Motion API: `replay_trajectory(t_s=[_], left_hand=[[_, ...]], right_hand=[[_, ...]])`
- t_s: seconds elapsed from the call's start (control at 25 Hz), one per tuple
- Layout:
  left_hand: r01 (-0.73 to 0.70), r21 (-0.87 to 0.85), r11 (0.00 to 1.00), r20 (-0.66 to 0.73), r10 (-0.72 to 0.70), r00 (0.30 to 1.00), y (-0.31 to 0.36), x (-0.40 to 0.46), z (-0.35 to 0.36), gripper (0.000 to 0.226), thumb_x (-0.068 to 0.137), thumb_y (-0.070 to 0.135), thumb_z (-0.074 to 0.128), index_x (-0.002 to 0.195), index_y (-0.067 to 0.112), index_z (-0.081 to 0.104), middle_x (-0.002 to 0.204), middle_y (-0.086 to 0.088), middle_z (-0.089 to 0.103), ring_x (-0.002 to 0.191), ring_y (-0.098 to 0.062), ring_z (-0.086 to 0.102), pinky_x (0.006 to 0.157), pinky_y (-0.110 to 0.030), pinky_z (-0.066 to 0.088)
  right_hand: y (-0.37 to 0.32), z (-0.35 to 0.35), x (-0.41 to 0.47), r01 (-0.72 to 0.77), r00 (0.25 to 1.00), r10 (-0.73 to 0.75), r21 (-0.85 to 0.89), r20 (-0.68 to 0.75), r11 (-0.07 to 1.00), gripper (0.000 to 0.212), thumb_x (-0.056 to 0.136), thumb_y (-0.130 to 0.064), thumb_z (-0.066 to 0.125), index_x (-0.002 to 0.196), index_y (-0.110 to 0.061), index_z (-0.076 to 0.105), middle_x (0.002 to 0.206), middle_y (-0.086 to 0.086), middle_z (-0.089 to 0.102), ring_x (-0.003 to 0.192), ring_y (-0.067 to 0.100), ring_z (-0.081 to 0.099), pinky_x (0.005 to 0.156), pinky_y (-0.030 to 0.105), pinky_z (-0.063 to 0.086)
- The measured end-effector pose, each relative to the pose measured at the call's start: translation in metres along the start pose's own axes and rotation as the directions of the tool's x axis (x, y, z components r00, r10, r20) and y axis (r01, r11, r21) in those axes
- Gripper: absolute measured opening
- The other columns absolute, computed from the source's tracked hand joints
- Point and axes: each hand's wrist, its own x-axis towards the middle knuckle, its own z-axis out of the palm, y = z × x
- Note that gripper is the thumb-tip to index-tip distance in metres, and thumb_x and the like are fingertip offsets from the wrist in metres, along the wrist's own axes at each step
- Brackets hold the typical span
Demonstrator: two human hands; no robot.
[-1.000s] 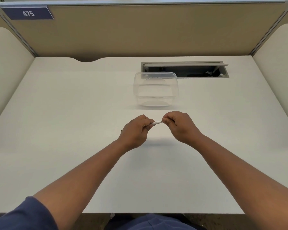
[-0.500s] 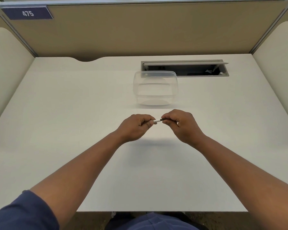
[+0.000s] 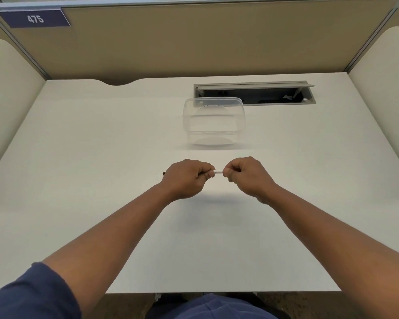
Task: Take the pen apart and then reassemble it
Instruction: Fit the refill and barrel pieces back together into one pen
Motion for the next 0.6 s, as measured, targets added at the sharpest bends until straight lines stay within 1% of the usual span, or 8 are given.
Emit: replay_trajectory(t_s=[0.08, 0.12, 0.16, 0.24, 0.32, 0.4, 0.48, 0.6], left_hand=[[-0.100, 0.115, 0.988, -0.019, 0.103, 0.995, -0.001, -0.004, 0.004, 0.025, 0.100, 0.038, 0.044, 0.080, 0.026, 0.055, 0.066, 0.006, 0.056, 0.066, -0.016, 0.051, 0.053, -0.029, 0.035], [-0.116, 0.126, 0.985, -0.012, 0.118, 0.993, -0.002, -0.005, 0.006, 0.026, 0.100, 0.038, 0.043, 0.079, 0.025, 0.053, 0.064, 0.005, 0.055, 0.064, -0.015, 0.049, 0.053, -0.029, 0.034], [-0.100, 0.109, 0.989, 0.000, 0.101, 0.995, -0.002, -0.005, 0.006, 0.026, 0.100, 0.038, 0.044, 0.080, 0.026, 0.054, 0.064, 0.006, 0.056, 0.063, -0.013, 0.049, 0.052, -0.028, 0.033], [0.007, 0.000, 1.000, 0.056, -0.007, 0.998, -0.004, -0.003, 0.005, 0.024, 0.100, 0.041, 0.046, 0.087, 0.033, 0.064, 0.066, 0.008, 0.059, 0.061, -0.009, 0.049, 0.053, -0.028, 0.035], [0.101, -0.156, 0.983, 0.148, -0.078, 0.986, -0.006, 0.000, 0.002, 0.025, 0.100, 0.041, 0.049, 0.088, 0.036, 0.070, 0.064, 0.009, 0.056, 0.058, -0.011, 0.046, 0.060, -0.031, 0.040], [0.146, -0.326, 0.934, 0.233, -0.071, 0.970, -0.006, 0.002, -0.003, 0.026, 0.100, 0.038, 0.052, 0.086, 0.032, 0.073, 0.066, 0.008, 0.050, 0.060, -0.013, 0.041, 0.062, -0.031, 0.038], [0.200, -0.466, 0.862, 0.303, -0.057, 0.951, -0.006, 0.003, -0.010, 0.027, 0.101, 0.035, 0.054, 0.087, 0.027, 0.076, 0.068, 0.007, 0.048, 0.063, -0.011, 0.039, 0.061, -0.025, 0.036], [0.263, -0.523, 0.810, 0.408, -0.033, 0.912, -0.006, 0.005, -0.020, 0.028, 0.100, 0.036, 0.056, 0.089, 0.022, 0.077, 0.057, 0.015, 0.044, 0.052, -0.005, 0.036, 0.050, -0.016, 0.031]], right_hand=[[-0.002, -0.004, 0.001, -0.281, 0.952, 0.243, 0.218, 0.184, 0.935, 0.020, 0.093, -0.014, 0.063, 0.076, -0.012, 0.073, 0.067, 0.002, 0.066, 0.061, 0.015, 0.052, 0.059, 0.027, 0.043], [-0.002, -0.006, 0.000, -0.335, 0.929, 0.275, 0.251, 0.246, 0.908, 0.020, 0.093, -0.013, 0.063, 0.077, -0.009, 0.073, 0.067, 0.003, 0.066, 0.060, 0.016, 0.052, 0.058, 0.026, 0.043], [0.000, -0.007, 0.000, -0.322, 0.930, 0.260, 0.235, 0.260, 0.917, 0.020, 0.094, -0.015, 0.063, 0.078, -0.009, 0.074, 0.068, 0.003, 0.066, 0.060, 0.016, 0.052, 0.057, 0.025, 0.043], [0.006, -0.005, -0.002, -0.149, 0.980, 0.131, 0.114, 0.150, 0.982, 0.020, 0.094, -0.022, 0.066, 0.079, -0.014, 0.075, 0.066, -0.004, 0.066, 0.060, 0.011, 0.053, 0.057, 0.021, 0.043], [0.010, 0.000, -0.005, 0.073, 0.997, -0.073, 0.005, -0.007, 0.997, 0.014, 0.092, -0.022, 0.068, 0.081, -0.020, 0.077, 0.061, -0.009, 0.062, 0.055, 0.005, 0.048, 0.053, 0.016, 0.038], [0.014, 0.003, -0.006, 0.248, 0.966, -0.250, -0.037, -0.071, 0.968, 0.009, 0.090, -0.015, 0.071, 0.087, -0.020, 0.078, 0.067, -0.005, 0.066, 0.062, 0.007, 0.052, 0.057, 0.016, 0.039], [0.018, 0.002, -0.007, 0.371, 0.922, -0.375, -0.057, -0.091, 0.927, 0.012, 0.088, -0.009, 0.073, 0.096, -0.016, 0.078, 0.081, -0.001, 0.072, 0.075, 0.006, 0.059, 0.067, 0.014, 0.043], [0.020, 0.001, -0.008, 0.538, 0.820, -0.561, -0.184, -0.108, 0.822, 0.015, 0.087, -0.003, 0.074, 0.100, -0.009, 0.076, 0.087, 0.004, 0.074, 0.079, 0.014, 0.064, 0.072, 0.022, 0.049]])
